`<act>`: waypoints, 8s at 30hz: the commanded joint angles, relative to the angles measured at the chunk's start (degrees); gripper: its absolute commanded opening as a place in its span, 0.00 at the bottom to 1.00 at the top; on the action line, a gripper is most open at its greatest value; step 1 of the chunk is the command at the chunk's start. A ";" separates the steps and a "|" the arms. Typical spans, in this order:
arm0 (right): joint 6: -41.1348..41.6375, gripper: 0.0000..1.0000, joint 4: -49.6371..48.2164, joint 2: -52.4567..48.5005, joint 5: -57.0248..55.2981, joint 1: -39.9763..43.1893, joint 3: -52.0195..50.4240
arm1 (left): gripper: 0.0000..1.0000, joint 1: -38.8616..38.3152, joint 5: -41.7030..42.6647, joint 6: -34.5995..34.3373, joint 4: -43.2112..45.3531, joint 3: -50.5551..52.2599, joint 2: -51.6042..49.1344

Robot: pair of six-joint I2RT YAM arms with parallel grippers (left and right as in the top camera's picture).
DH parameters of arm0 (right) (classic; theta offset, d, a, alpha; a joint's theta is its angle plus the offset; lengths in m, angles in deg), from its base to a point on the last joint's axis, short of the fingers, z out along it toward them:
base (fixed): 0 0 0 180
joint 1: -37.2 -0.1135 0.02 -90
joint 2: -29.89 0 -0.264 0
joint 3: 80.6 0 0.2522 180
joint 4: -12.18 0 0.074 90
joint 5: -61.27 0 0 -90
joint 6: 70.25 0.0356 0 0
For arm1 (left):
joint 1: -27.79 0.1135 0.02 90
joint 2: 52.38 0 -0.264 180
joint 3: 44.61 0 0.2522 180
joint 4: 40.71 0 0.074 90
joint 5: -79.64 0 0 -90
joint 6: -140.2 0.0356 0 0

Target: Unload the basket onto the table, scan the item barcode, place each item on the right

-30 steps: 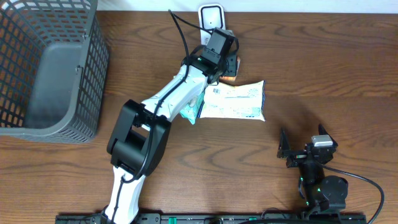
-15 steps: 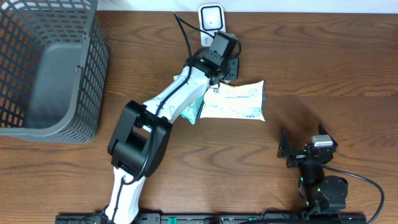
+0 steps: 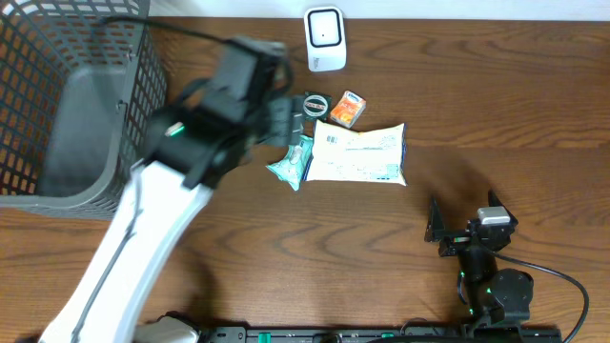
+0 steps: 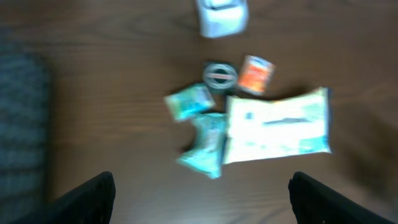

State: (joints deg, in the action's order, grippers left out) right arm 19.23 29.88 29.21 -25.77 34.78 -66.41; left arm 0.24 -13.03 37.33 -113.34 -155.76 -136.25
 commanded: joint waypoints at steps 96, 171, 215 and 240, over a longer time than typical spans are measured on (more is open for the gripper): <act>-0.39 0.99 0.17 0.31 -0.22 0.17 -0.11 | 0.98 18.10 -0.15 7.63 -17.09 0.20 -15.08; 6.23 0.99 43.87 -76.56 28.87 -9.84 78.42 | 0.97 18.10 -0.15 7.63 -17.09 0.20 -15.08; 24.48 0.01 38.60 -108.61 -0.11 -9.44 67.06 | 0.98 18.10 -0.15 7.63 -17.09 0.20 -15.08; 16.37 0.01 48.22 -108.63 20.72 -13.92 80.85 | 0.98 18.10 -0.15 7.63 -17.09 0.20 -15.08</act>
State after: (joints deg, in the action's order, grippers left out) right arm 38.03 75.98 -79.44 2.39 24.56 15.42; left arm 18.14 -12.27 45.64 -130.39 -155.74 -151.18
